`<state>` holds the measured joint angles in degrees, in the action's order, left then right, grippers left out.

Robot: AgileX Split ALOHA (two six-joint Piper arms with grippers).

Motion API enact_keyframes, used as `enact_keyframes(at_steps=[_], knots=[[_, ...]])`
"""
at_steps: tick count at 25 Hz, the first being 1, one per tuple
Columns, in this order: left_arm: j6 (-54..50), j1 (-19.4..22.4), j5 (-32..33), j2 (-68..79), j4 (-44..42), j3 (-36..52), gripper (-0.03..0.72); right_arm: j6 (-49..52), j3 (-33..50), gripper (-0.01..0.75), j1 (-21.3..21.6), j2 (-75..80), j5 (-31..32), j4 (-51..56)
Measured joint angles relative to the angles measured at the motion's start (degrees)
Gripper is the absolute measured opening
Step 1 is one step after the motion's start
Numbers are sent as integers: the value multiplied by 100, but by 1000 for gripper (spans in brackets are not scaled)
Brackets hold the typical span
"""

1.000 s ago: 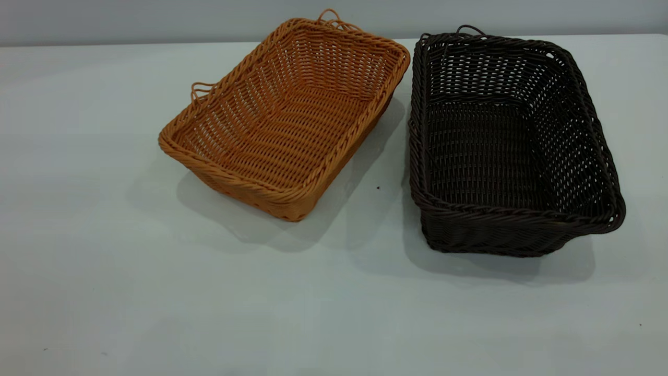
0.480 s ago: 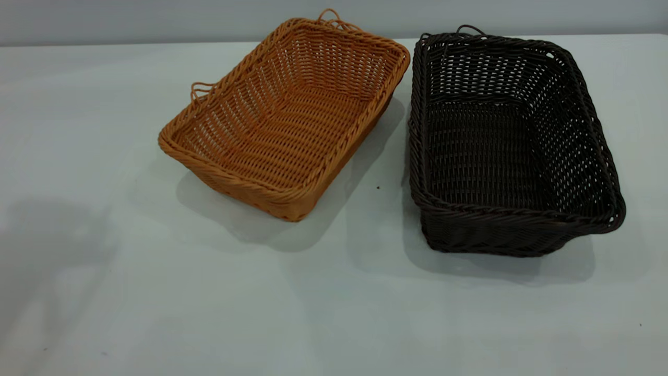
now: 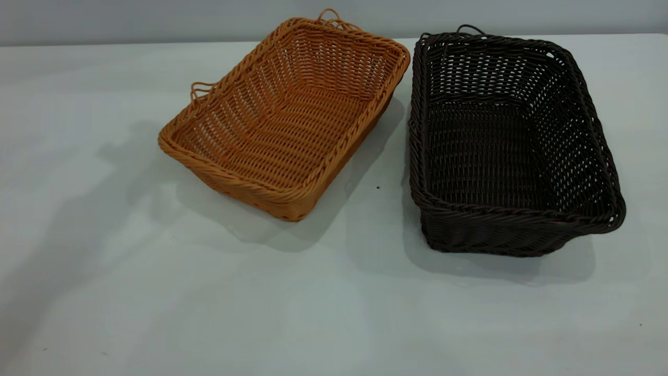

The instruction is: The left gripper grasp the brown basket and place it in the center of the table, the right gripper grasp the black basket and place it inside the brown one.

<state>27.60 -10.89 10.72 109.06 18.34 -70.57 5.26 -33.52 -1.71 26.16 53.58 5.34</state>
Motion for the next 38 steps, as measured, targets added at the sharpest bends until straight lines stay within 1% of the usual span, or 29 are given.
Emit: enact_keyframes(at_steps=[9,16,18,20,23,26,31,36,38], knots=[[0,-460,-238,1743,17,-1132,524,108,-5,590,0,1600,-478,614],[4,-477,-376,2649,17,-1750,524,59,-6,590,0,2613,-709,1343],[4,-489,-398,2856,17,-1913,513,-19,-6,590,0,2901,-722,1586],[4,-539,-413,3076,17,-2095,484,-116,-6,590,0,3181,-741,1911],[4,-641,-408,3362,17,-2326,398,-382,-11,590,0,3656,-767,2498],[4,-695,-409,3470,18,-2391,250,-720,-22,590,0,4208,-868,3191],[17,-694,-277,3343,65,-2425,99,-1274,-28,590,0,5125,-1187,4445],[117,-654,-193,2729,1,-2425,85,-1751,-35,590,0,6195,-1785,5545],[142,-602,-217,2434,-27,-2425,85,-1930,-36,590,-6,6605,-1882,6043]])
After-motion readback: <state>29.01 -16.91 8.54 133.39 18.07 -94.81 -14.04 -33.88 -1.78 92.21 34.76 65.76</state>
